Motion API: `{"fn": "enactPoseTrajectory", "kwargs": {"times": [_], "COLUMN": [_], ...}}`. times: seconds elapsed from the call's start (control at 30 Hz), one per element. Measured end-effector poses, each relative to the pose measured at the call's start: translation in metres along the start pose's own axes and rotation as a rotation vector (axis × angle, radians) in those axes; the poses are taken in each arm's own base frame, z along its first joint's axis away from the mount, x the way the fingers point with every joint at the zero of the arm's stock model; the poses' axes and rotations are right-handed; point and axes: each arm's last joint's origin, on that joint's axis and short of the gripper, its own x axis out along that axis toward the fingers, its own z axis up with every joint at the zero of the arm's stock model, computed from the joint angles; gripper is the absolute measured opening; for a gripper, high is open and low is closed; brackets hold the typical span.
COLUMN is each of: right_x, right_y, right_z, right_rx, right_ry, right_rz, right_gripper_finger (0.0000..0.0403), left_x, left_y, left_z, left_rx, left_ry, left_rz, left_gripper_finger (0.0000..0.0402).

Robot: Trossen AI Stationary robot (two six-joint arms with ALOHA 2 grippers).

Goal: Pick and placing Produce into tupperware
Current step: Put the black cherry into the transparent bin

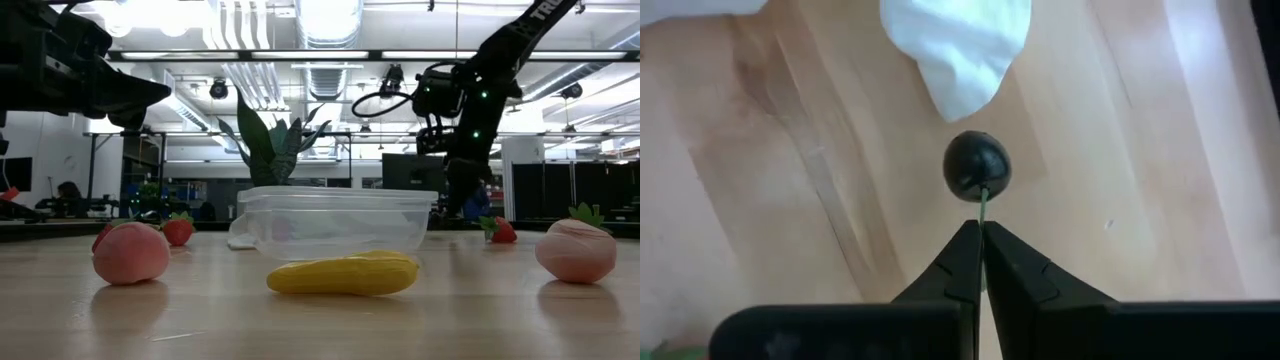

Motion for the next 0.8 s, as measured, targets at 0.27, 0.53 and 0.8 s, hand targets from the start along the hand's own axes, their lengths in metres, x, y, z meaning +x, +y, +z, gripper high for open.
{"fn": "enactPoseTrajectory", "kwargs": {"times": [0.27,0.53,0.8], "right_x": [-0.029,-0.090,-0.130], "right_y": [-0.003,0.003,0.039], "right_z": [0.016,0.038,0.052], "right_rx": [0.047,0.050,-0.037], "right_ry": [0.003,-0.245,-0.418], "right_rz": [0.105,0.204,0.301], "right_gripper_finger": [0.0008,0.0008,0.0008], "left_x": [0.000,0.000,0.000], "left_y": [0.000,0.000,0.000], "left_z": [0.000,0.000,0.000], "left_rx": [0.000,0.001,0.001], "left_ry": [0.000,0.001,-0.001], "left_rz": [0.000,0.000,0.000], "left_gripper_finger": [0.0000,0.0000,0.0000]}}
